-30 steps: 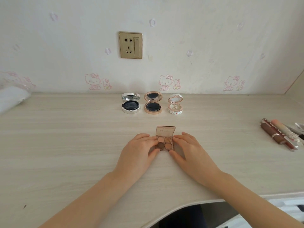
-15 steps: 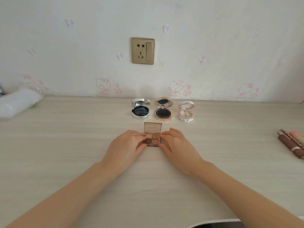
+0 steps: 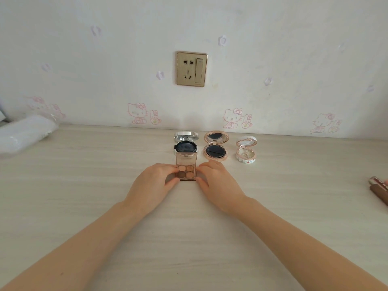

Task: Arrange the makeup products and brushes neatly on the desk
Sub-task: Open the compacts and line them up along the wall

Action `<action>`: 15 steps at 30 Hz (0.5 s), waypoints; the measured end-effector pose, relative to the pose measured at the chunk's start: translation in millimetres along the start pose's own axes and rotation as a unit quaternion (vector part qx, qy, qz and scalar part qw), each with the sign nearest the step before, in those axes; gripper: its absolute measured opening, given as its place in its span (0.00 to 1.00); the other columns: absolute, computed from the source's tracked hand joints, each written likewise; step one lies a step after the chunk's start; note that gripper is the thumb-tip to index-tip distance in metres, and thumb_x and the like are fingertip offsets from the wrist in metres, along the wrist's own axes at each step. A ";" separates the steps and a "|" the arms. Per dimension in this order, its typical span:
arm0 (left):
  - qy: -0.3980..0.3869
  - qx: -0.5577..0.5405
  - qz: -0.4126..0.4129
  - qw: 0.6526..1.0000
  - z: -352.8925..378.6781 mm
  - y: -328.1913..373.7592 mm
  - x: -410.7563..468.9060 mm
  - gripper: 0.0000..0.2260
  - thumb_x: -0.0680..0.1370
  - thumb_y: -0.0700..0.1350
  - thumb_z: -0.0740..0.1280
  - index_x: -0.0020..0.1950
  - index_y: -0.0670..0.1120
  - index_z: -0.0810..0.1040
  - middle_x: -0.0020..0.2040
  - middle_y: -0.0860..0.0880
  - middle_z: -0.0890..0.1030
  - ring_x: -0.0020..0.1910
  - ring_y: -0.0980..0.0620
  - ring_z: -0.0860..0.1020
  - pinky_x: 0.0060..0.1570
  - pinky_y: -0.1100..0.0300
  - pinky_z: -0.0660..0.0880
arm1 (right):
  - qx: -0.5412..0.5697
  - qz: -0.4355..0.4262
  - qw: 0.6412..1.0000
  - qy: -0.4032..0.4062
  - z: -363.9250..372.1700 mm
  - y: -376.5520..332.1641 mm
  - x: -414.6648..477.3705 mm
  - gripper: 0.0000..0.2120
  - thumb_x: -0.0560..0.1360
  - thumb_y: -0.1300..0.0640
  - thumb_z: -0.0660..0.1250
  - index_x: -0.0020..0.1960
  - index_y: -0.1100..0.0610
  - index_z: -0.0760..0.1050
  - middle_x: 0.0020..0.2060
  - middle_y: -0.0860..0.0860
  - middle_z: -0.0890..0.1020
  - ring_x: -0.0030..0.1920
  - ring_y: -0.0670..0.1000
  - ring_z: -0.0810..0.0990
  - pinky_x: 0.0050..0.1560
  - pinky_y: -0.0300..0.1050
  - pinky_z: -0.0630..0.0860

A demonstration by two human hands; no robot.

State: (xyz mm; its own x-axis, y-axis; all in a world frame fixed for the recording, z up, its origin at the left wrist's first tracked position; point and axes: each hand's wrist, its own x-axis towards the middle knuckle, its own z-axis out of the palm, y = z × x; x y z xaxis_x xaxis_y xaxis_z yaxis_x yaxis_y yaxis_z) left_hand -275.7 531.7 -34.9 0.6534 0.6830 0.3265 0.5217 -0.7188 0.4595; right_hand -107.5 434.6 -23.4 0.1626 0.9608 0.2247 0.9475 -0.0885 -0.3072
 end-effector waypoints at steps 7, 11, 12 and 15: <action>0.003 -0.022 -0.009 1.000 2.7 -1.7 6.2 0.11 0.75 0.44 0.69 0.58 0.50 0.81 0.57 0.52 0.81 0.62 0.51 0.75 0.61 0.54 0.71 | 0.012 0.009 1.000 0.000 0.7 1.6 5.0 0.14 0.80 0.56 0.59 0.62 0.59 0.75 0.58 0.53 0.76 0.64 0.54 0.68 0.64 0.43 0.64; 0.007 -0.028 -0.008 1.000 1.4 -0.9 6.5 0.11 0.75 0.43 0.70 0.57 0.49 0.82 0.56 0.52 0.82 0.57 0.50 0.78 0.58 0.54 0.73 | 0.014 0.009 1.000 -0.001 1.3 2.6 6.7 0.14 0.80 0.55 0.59 0.62 0.58 0.75 0.58 0.53 0.76 0.64 0.54 0.68 0.65 0.43 0.64; 0.006 -0.027 -0.007 1.000 1.4 -0.8 6.5 0.11 0.75 0.43 0.70 0.57 0.49 0.82 0.56 0.53 0.82 0.56 0.50 0.78 0.58 0.54 0.73 | 0.013 0.009 1.000 0.000 1.4 2.8 6.9 0.14 0.80 0.55 0.60 0.62 0.58 0.75 0.59 0.53 0.76 0.64 0.54 0.68 0.65 0.43 0.64; 0.009 -0.023 -0.009 1.000 1.7 0.4 5.1 0.12 0.75 0.43 0.70 0.59 0.50 0.81 0.56 0.53 0.82 0.57 0.51 0.78 0.58 0.56 0.72 | 0.016 0.011 1.000 0.001 2.1 3.9 6.0 0.15 0.79 0.54 0.60 0.63 0.57 0.74 0.59 0.53 0.75 0.65 0.53 0.68 0.65 0.44 0.65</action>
State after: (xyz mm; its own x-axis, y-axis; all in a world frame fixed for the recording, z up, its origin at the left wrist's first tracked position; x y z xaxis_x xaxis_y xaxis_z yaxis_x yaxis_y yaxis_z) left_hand -271.2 534.7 -34.5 0.6339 0.6985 0.3321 0.5072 -0.6996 0.5033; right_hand -103.4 440.6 -25.1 0.1829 0.9585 0.2188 0.9344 -0.1003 -0.3417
